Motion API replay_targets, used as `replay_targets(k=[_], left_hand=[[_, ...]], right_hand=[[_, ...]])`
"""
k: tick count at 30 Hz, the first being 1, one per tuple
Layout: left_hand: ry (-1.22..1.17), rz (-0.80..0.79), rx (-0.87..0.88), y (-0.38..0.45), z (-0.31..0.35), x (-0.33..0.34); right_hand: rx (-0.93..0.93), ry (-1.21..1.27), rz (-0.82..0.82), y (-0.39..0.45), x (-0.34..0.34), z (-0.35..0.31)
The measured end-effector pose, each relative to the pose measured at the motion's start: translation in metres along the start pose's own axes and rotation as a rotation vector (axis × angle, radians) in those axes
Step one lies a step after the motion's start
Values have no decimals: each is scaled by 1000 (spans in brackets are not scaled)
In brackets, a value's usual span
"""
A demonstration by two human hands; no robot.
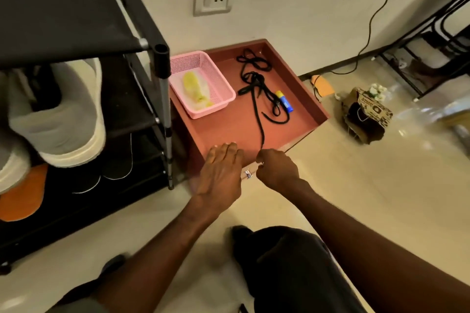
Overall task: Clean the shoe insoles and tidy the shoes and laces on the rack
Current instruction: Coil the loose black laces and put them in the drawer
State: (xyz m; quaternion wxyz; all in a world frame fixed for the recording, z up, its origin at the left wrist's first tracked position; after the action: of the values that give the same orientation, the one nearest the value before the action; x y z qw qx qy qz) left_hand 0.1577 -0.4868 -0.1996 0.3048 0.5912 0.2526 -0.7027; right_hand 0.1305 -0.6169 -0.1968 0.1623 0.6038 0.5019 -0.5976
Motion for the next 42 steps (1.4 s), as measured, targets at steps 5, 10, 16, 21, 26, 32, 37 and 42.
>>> replay_targets(k=[5, 10, 16, 21, 26, 32, 37, 42], left_hand=[[241, -94, -60, 2, 11, 35], [315, -86, -24, 4, 17, 30], [290, -182, -4, 0, 19, 23], [310, -222, 2, 3, 18, 28], [392, -174, 1, 6, 15, 41], [452, -149, -29, 7, 19, 46], [441, -143, -32, 6, 18, 46], [388, -142, -82, 9, 18, 44]], right_hand=[[-10, -146, -119, 8, 55, 42], [-26, -167, -144, 6, 73, 65], [-60, -187, -173, 7, 70, 74], [-83, -255, -158, 26, 67, 71], [7, -299, -247, 54, 83, 80], [-94, -325, -244, 52, 85, 82], [-96, -379, -248, 48, 81, 85], [-120, -457, -299, 42, 84, 97]])
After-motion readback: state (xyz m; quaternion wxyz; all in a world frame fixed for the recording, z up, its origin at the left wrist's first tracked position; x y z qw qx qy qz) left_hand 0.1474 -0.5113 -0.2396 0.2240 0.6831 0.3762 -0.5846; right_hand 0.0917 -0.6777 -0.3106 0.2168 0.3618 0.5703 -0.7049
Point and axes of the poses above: each hand's wrist, its own y-axis towards the middle knuckle, its own x-axis out of the palm, z = x × y, the point moved 10 cm from there along y, towards the middle knuckle, and after that the axes turned 6 degrees about y, right-handed, at the moved point
